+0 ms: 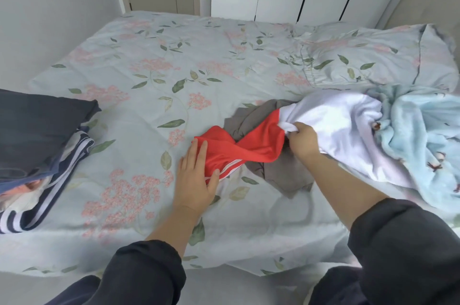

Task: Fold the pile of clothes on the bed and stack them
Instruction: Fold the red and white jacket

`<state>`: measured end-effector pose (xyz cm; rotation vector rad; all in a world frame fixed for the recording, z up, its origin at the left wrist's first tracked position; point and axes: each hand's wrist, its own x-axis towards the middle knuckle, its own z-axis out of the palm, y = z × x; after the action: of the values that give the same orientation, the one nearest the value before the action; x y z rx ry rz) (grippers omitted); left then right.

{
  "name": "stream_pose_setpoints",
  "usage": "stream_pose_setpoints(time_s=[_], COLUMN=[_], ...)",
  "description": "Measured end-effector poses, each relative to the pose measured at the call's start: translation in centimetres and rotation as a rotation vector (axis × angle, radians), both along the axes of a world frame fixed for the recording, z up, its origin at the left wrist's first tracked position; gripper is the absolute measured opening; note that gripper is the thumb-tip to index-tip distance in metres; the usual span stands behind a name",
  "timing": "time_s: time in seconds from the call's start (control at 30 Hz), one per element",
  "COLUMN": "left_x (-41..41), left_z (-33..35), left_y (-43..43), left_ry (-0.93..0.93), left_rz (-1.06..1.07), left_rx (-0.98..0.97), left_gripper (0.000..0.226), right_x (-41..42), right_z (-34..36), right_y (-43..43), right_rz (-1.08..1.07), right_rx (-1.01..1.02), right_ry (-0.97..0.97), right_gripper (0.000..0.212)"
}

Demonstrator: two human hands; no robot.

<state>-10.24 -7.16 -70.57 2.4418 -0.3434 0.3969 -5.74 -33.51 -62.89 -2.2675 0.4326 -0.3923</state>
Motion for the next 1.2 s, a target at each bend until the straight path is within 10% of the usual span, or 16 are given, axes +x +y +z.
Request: stream_pose_setpoints(time_s=[0.17, 0.3, 0.47, 0.57, 0.77, 1.0, 1.2], left_x=[-0.5, -0.7, -0.4, -0.2, -0.1, -0.2, 1.0], left_z=[0.4, 0.6, 0.4, 0.2, 0.2, 0.6, 3.6], left_y=[0.2, 0.4, 0.2, 0.1, -0.1, -0.1, 3.4], left_ry=[-0.049, -0.045, -0.064, -0.055, -0.038, 0.080, 0.158], left_rz=[0.037, 0.091, 0.015, -0.015, -0.024, 0.017, 0.170], left_rx=[-0.093, -0.166, -0.073, -0.018, -0.005, -0.060, -0.329], left_gripper=[0.071, 0.075, 0.073, 0.073, 0.077, 0.093, 0.061], right_x=[-1.2, -1.2, 0.0, -0.3, -0.1, -2.6, -3.8], right_z=[3.9, 4.4, 3.2, 0.7, -1.1, -0.7, 4.1], right_y=[10.7, 12.9, 4.2, -1.6, -3.9, -2.3, 1.9], right_rz=[0.413, 0.788, 0.239, 0.020, 0.050, 0.023, 0.132], right_rx=[0.094, -0.120, -0.482, -0.541, -0.368, -0.087, 0.120], right_ry=[-0.105, 0.229, 0.016, 0.390, 0.290, 0.054, -0.078], right_gripper=[0.029, 0.021, 0.057, 0.098, 0.016, 0.011, 0.007])
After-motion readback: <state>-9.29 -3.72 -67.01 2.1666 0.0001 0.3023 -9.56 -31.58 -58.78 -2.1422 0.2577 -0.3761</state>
